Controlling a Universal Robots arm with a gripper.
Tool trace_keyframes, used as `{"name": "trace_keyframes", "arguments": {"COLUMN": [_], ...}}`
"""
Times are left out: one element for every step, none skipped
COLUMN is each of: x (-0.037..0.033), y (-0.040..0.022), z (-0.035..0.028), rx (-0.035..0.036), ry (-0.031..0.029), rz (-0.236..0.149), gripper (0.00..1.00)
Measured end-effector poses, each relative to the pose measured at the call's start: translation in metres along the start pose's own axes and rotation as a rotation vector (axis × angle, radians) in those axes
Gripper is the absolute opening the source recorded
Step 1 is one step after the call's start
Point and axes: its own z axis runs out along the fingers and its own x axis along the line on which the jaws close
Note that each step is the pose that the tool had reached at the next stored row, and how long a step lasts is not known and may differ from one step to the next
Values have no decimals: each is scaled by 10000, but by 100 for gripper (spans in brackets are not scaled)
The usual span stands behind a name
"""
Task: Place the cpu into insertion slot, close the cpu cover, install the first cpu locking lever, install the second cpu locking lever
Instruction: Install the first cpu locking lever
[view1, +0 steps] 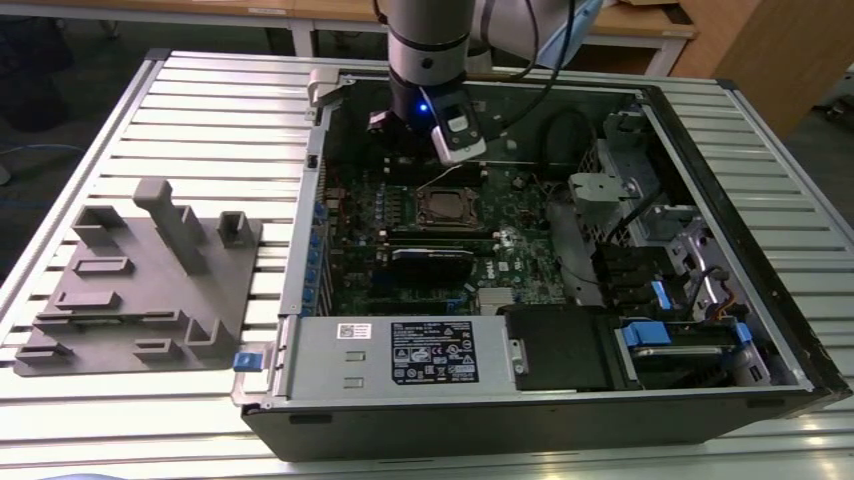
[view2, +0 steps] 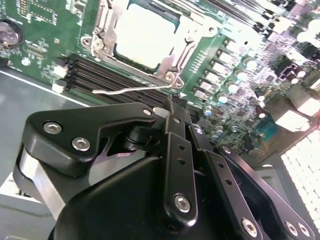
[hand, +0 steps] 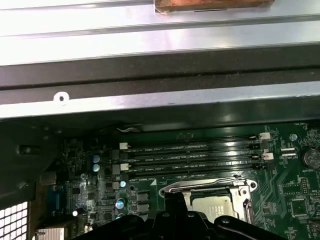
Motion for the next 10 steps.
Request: {"name": "trace_keyframes", "arguments": {"x": [-16, -32, -47, -62, -73, -83, -89, -93, -94, -93], "y": [7, 14, 23, 31, 38, 44, 49, 52, 53, 52], "z": [4, 8, 12, 15, 17, 19, 20, 22, 23, 24], "rx": [13, 20, 39, 112, 218, 330, 409, 437, 438, 401], "ry": [-1, -1, -2, -5, -12, -18, -24, -27, -26, -23], "rz": [0, -1, -1, -3, -5, -8, -11, -12, -13, -12], "gripper": [11, 11, 11, 11, 11, 11, 11, 11, 11, 11]}}
